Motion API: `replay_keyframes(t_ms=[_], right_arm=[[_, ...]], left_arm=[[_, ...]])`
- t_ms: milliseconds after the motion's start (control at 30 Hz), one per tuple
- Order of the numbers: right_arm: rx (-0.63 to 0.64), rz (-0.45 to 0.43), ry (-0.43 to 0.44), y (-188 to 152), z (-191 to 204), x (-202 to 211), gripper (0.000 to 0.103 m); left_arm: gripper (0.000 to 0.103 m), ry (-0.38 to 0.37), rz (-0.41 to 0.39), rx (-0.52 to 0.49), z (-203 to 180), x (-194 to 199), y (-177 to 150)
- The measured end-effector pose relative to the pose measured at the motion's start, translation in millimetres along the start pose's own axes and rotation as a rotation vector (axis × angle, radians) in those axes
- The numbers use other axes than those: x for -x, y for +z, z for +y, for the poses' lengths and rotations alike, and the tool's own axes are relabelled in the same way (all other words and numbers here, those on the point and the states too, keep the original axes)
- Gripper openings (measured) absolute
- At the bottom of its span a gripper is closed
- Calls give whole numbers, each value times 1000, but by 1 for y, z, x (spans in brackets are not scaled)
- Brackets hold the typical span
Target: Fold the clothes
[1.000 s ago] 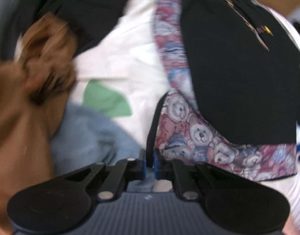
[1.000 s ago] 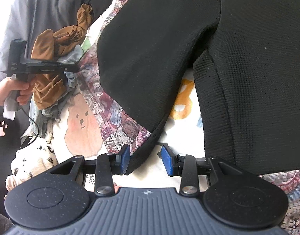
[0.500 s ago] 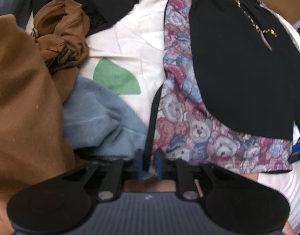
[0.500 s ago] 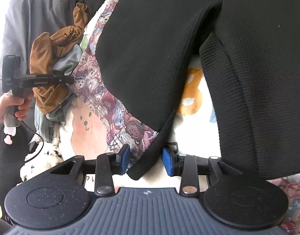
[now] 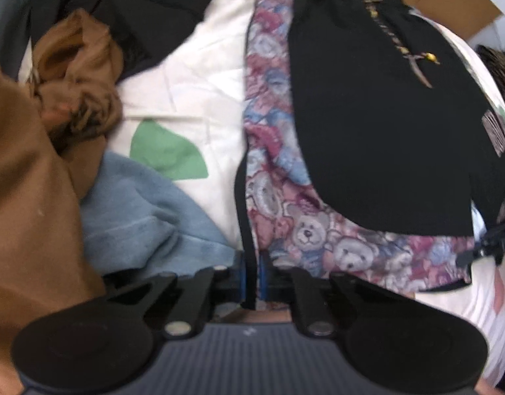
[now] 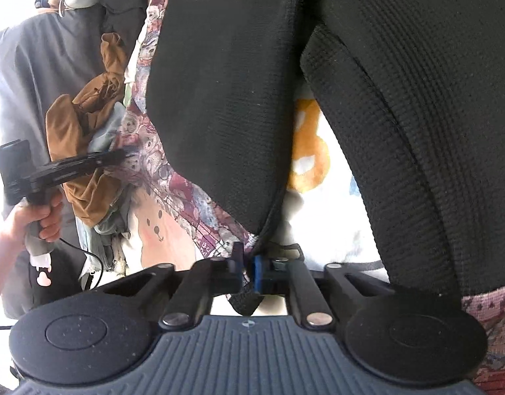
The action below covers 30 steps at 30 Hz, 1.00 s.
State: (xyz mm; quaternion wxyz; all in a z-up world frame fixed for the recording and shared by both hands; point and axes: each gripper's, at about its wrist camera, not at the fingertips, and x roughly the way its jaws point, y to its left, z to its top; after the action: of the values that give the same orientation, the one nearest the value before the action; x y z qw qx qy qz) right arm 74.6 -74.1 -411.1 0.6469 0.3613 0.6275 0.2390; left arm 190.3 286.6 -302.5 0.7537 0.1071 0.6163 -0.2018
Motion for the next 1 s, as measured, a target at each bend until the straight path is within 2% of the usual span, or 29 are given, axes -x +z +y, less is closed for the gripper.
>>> replay_keyframes(t_ms=[67, 200, 367, 533, 667, 833, 933, 1000], right_arm=[[26, 4, -2, 0, 4, 2, 1], [61, 5, -25, 1, 11, 11, 0], [60, 17, 25, 6, 22, 23, 0], [82, 61, -15, 9, 20, 15, 0], [76, 103, -56, 10, 13, -7, 0], [-15, 110, -16, 9, -2, -14, 2], [-52, 89, 2, 7, -7, -14, 10], [-72, 78, 29, 5, -9, -18, 35]], left_arm=[[7, -5, -5, -10, -1, 11, -2], [7, -22, -15, 55, 12, 27, -13], [7, -61, -34, 178, 27, 36, -15], [7, -39, 22, 184, 31, 25, -17], [7, 27, 88, 126, 23, 5, -13], [7, 38, 99, 147, 29, -4, -9], [7, -4, 74, 191, 35, 3, -7], [8, -24, 64, 218, 39, 8, -7]])
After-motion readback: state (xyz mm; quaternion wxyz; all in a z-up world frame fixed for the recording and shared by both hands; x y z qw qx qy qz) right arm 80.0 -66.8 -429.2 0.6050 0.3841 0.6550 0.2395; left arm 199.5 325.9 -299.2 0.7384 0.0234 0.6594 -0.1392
